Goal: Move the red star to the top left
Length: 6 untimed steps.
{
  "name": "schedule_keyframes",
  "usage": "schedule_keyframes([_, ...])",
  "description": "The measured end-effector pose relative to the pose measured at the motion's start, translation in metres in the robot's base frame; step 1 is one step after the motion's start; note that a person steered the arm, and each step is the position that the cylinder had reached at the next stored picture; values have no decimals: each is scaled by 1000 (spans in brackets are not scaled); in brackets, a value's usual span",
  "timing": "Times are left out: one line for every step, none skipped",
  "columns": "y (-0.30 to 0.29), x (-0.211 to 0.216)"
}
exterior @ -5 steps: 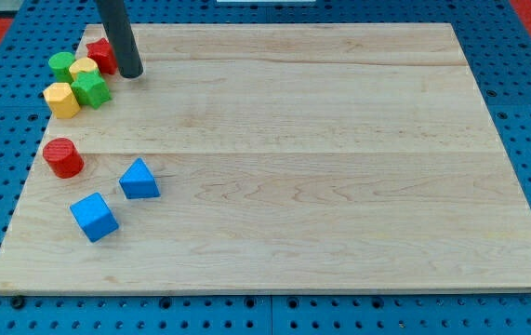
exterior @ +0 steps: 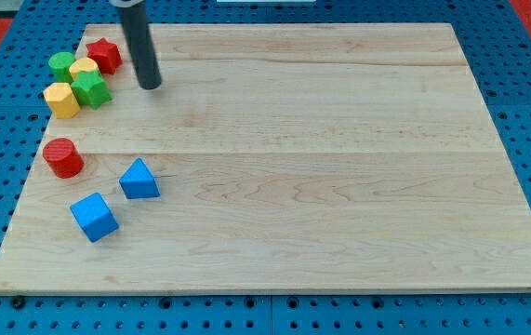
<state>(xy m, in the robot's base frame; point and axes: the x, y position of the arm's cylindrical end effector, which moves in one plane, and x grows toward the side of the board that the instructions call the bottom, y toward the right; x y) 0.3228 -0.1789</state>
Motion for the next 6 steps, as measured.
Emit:
schedule_keyframes([-38,-12])
schedule_keyframes([-38,-40])
schedule_keyframes([-38,-65])
schedule_keyframes([-38,-79])
schedule_keyframes([-38,-113])
schedule_keyframes([-14,-106])
